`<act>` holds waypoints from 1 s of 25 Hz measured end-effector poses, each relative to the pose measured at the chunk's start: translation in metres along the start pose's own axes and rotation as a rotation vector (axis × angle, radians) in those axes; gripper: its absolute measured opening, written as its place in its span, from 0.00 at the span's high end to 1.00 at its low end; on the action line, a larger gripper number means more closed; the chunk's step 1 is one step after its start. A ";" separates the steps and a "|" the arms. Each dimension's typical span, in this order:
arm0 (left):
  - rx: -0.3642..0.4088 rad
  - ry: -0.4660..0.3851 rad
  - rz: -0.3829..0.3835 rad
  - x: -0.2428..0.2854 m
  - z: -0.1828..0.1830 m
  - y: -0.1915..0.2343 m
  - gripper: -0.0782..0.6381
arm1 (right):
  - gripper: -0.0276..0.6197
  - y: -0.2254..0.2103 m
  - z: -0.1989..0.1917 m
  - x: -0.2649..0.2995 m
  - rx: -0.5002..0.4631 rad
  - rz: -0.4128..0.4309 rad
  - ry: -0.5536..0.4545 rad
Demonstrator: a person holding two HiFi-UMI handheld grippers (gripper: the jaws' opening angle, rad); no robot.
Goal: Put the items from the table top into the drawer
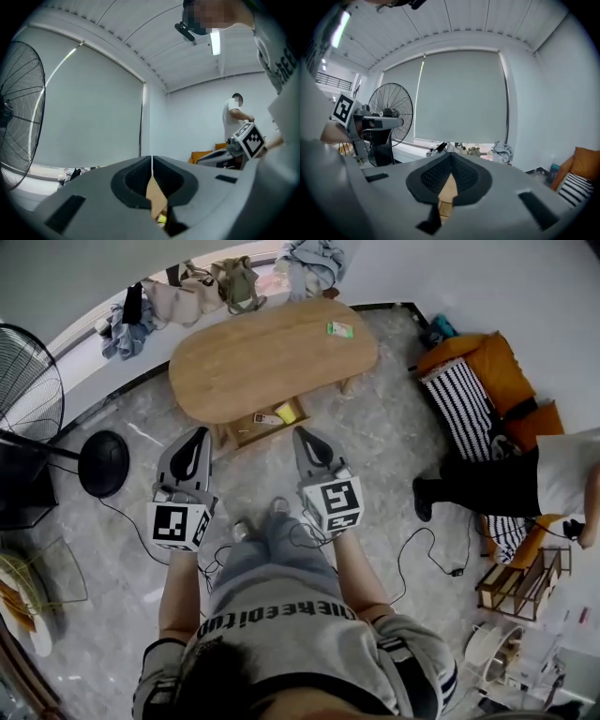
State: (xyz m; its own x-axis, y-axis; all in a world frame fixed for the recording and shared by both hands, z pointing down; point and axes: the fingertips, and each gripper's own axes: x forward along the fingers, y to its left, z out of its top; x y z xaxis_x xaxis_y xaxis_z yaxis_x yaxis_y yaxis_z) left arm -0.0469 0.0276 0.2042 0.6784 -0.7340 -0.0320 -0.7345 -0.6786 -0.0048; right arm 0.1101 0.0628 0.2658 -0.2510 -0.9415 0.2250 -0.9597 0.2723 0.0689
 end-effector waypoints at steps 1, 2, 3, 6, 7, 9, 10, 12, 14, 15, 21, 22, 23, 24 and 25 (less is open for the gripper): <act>0.004 -0.010 -0.003 -0.001 0.003 -0.001 0.87 | 0.95 0.000 0.007 -0.003 -0.002 -0.008 -0.019; 0.008 -0.015 -0.004 -0.001 0.006 -0.002 0.87 | 0.95 -0.001 0.014 -0.006 -0.003 -0.016 -0.035; 0.011 -0.016 -0.003 -0.002 0.010 -0.003 0.87 | 0.95 -0.002 0.018 -0.008 -0.003 -0.024 -0.045; 0.012 -0.023 0.001 -0.004 0.024 -0.004 0.87 | 0.95 -0.004 0.025 -0.019 0.008 -0.043 -0.048; 0.011 -0.028 0.001 -0.005 0.027 -0.004 0.87 | 0.95 -0.004 0.027 -0.022 0.013 -0.050 -0.050; 0.010 -0.037 0.004 -0.007 0.033 -0.002 0.87 | 0.95 -0.005 0.034 -0.027 0.019 -0.066 -0.059; 0.011 -0.042 0.007 -0.007 0.036 -0.001 0.87 | 0.95 -0.006 0.037 -0.029 0.018 -0.075 -0.064; 0.012 -0.048 0.011 -0.009 0.039 0.001 0.87 | 0.95 -0.007 0.045 -0.033 0.016 -0.087 -0.080; 0.014 -0.054 0.015 -0.010 0.042 0.001 0.87 | 0.95 -0.008 0.054 -0.037 0.018 -0.093 -0.107; 0.015 -0.059 0.017 -0.010 0.044 0.002 0.87 | 0.95 -0.008 0.059 -0.039 0.018 -0.095 -0.121; 0.009 -0.079 0.030 -0.018 0.057 0.003 0.87 | 0.95 -0.004 0.079 -0.054 0.009 -0.111 -0.183; 0.008 -0.080 0.031 -0.020 0.059 0.002 0.87 | 0.95 -0.004 0.081 -0.056 0.008 -0.115 -0.193; 0.005 -0.076 0.034 -0.021 0.062 0.001 0.87 | 0.95 -0.004 0.084 -0.058 0.009 -0.119 -0.201; 0.003 -0.076 0.035 -0.021 0.065 0.000 0.87 | 0.95 -0.005 0.086 -0.060 0.012 -0.123 -0.207; 0.002 -0.082 0.035 -0.021 0.066 0.001 0.87 | 0.95 -0.005 0.088 -0.061 0.014 -0.128 -0.210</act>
State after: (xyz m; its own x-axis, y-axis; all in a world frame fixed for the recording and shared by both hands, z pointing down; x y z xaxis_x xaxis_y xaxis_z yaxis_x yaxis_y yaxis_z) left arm -0.0632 0.0446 0.1391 0.6484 -0.7527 -0.1140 -0.7580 -0.6523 -0.0045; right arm 0.1194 0.1011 0.1665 -0.1464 -0.9892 0.0083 -0.9867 0.1466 0.0700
